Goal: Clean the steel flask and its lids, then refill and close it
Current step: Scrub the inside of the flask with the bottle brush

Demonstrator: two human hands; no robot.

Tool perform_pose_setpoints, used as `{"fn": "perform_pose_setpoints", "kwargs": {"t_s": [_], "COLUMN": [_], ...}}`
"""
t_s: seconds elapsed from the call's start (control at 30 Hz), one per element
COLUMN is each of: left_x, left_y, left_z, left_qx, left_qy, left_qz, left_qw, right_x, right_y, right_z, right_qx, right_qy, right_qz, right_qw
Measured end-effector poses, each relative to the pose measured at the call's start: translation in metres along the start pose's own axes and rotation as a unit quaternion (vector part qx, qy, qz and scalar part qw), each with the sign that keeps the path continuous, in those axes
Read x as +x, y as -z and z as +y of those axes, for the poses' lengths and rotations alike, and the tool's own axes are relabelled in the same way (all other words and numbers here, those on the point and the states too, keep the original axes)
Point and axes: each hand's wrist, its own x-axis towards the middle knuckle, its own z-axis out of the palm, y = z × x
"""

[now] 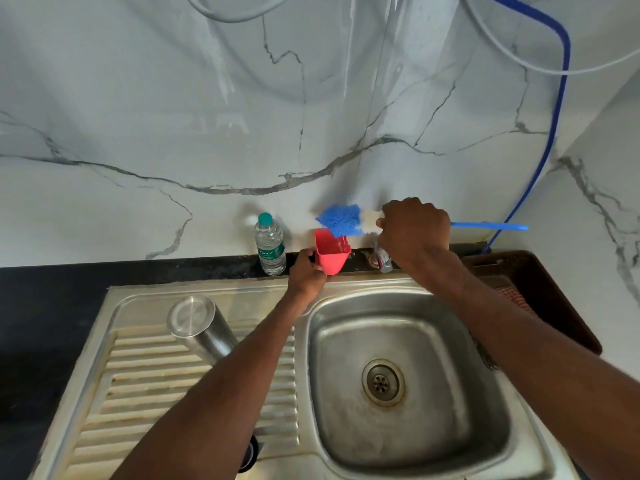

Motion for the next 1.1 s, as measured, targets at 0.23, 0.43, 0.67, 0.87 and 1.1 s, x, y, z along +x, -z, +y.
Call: {"fn": "perform_pose_setpoints", "kwargs": {"t_s": [0.23, 0.43, 0.67, 0.87, 1.1], "left_x": [-0.002, -0.022, -0.073, -0.139, -0.214], "left_y": [0.003, 0.010, 0.031, 0.050, 0.071], "left_z": [-0.010, -0.013, -0.005, 0.002, 0.010], "left_qx": [0.008, -0.024, -0.005, 0.020, -0.083], "left_qy": [-0.002, 0.006, -0.037, -0.062, -0.172], "left_qz": [0.004, 0.030, 0.050, 0.131, 0.267], "left_qw": [1.000, 0.999, 0.998, 0.989, 0.945], "right_x": [-0.009, -0.029, -0.057, -0.063, -0.075], "right_y": [0.000, -0.010, -0.034, -0.041, -0.049], "right_z": [-0.001, 0.000, -0.015, -0.009, -0.014], "right_qx": [0.030, 0.089, 0.143, 0.174, 0.222], "right_qy": [-0.015, -0.055, -0.091, -0.115, -0.123], "right_qz": [0.009, 0.047, 0.060, 0.054, 0.043], "right_qw": [0.999, 0.993, 0.984, 0.976, 0.966]}}
